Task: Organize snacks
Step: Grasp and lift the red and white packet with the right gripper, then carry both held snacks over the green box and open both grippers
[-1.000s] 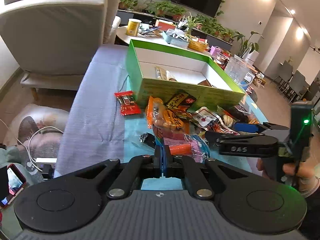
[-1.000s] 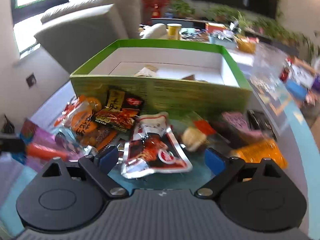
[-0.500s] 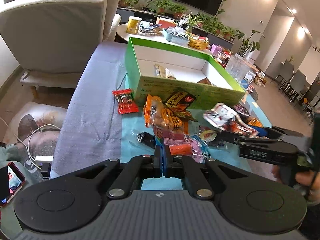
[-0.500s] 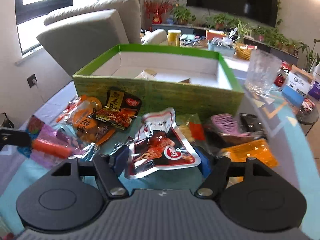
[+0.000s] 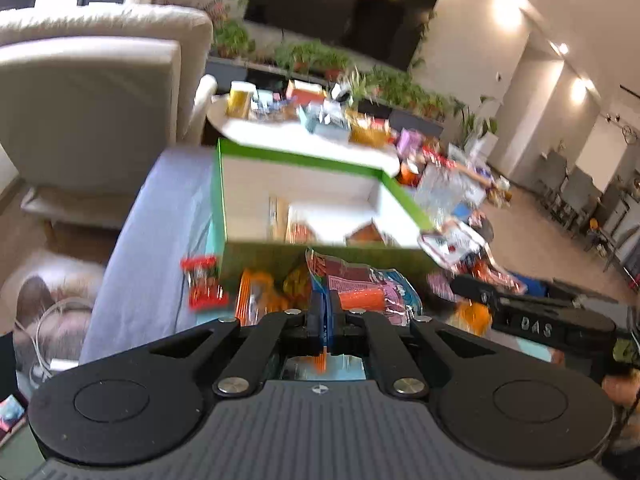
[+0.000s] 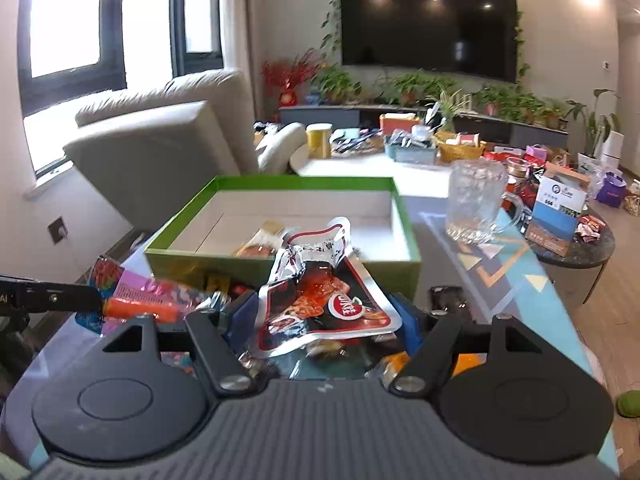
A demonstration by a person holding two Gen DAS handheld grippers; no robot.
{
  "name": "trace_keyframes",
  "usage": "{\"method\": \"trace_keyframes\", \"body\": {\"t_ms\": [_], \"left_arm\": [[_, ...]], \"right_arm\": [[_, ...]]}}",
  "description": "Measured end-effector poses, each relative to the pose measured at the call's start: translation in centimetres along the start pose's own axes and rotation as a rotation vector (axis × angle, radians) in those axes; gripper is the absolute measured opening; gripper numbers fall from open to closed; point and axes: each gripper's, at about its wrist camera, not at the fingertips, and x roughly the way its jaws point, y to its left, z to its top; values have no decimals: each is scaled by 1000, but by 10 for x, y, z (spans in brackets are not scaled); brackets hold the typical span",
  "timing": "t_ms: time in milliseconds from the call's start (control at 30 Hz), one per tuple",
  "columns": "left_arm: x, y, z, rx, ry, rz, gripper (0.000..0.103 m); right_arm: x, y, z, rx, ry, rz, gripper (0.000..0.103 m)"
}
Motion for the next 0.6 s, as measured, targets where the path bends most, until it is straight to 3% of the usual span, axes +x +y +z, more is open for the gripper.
{"method": "trace_keyframes", "body": {"t_ms": [300,600], "left_arm": [[25,-8,29,-28,-142,78,1],[61,-5,53,-45,-185,117,2]], "right_arm": [[17,-5,24,7,-39,-23,58],[40,-5,36,22,-22,-26,58]]}}
